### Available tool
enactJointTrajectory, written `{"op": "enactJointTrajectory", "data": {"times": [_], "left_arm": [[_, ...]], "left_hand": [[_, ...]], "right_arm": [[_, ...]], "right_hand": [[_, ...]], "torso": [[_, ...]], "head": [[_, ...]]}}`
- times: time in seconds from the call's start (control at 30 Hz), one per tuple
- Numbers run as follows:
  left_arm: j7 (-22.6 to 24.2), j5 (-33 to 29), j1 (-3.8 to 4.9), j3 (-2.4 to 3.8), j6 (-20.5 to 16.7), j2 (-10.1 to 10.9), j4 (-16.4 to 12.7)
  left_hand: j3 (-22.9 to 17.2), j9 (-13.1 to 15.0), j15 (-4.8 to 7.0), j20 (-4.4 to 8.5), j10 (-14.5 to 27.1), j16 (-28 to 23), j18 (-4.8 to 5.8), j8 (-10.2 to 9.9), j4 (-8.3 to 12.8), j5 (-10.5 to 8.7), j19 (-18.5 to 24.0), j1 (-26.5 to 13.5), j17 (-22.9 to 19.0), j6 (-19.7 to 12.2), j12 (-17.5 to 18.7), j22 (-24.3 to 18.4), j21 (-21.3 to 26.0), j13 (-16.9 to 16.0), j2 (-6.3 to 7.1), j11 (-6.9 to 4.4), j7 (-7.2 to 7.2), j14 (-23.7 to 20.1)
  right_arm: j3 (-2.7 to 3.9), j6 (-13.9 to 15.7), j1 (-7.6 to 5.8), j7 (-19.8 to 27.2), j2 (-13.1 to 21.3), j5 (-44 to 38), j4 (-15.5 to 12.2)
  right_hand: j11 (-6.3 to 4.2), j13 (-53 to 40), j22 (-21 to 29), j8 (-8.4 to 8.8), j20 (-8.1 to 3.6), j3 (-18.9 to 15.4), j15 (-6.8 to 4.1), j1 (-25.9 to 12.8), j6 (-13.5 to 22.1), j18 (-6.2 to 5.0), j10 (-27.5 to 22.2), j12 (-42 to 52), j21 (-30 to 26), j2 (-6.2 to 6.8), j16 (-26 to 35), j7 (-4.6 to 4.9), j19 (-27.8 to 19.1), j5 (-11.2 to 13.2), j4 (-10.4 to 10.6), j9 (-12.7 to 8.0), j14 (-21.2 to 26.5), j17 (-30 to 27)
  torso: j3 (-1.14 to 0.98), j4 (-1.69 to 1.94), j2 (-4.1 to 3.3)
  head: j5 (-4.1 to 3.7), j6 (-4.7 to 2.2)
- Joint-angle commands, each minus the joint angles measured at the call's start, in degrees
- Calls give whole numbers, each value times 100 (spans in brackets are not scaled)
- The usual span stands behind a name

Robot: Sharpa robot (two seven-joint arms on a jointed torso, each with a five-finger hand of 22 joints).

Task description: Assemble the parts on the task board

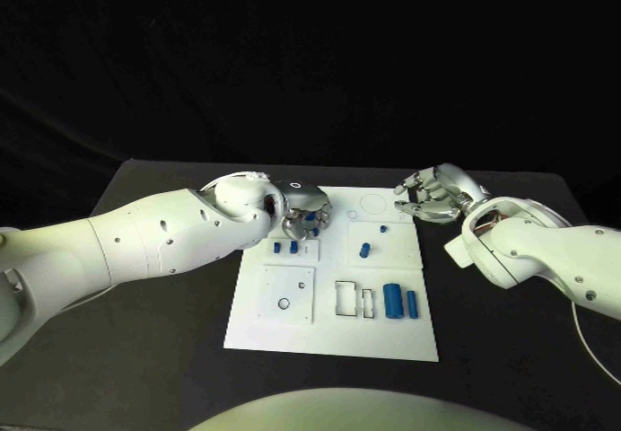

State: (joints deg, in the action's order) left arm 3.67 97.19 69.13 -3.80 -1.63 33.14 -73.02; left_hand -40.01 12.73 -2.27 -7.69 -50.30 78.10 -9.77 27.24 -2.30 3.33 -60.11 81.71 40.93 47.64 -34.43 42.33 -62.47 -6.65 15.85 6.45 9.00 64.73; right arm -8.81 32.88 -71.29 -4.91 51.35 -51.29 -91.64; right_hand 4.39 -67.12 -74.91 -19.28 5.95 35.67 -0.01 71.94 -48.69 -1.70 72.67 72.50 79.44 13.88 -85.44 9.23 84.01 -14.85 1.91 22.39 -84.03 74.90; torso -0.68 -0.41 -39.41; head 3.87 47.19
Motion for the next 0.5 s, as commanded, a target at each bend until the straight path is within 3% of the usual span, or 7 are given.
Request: {"op": "enactJointTrajectory", "data": {"times": [0.03, 0.5], "left_arm": [[-41, 47, 0, 3, 119, -54, 47], [-33, 50, -2, 2, 254, -105, 119]], "left_hand": [[-44, -9, -2, 9, -35, 41, -14, -31, 8, -27, -37, -22, 13, 50, 23, 27, -46, 14, -67, -10, 10, 50], [-64, -9, 6, 7, -71, 96, 10, -53, 6, -31, -100, -66, 66, 120, 76, 165, -152, 36, -95, -28, -22, 115]], "right_arm": [[1, -28, 4, 33, -9, -41, -8], [1, -30, 4, 31, -14, -41, -9]], "right_hand": [[-20, 7, -962, -33, 1, 21, -7, -72, 57, -97, -28, -30, -30, 1, 31, -1, 22, -16, -7, 9, -343, 437], [-20, -5, -965, -45, 0, 26, -7, -78, 59, -96, -17, -18, -28, -7, 29, -2, 25, -15, -11, 8, -345, 443]], "torso": [[2, -7, -6], [3, -1, 4]], "head": [[-1, 10], [-10, 47]]}}
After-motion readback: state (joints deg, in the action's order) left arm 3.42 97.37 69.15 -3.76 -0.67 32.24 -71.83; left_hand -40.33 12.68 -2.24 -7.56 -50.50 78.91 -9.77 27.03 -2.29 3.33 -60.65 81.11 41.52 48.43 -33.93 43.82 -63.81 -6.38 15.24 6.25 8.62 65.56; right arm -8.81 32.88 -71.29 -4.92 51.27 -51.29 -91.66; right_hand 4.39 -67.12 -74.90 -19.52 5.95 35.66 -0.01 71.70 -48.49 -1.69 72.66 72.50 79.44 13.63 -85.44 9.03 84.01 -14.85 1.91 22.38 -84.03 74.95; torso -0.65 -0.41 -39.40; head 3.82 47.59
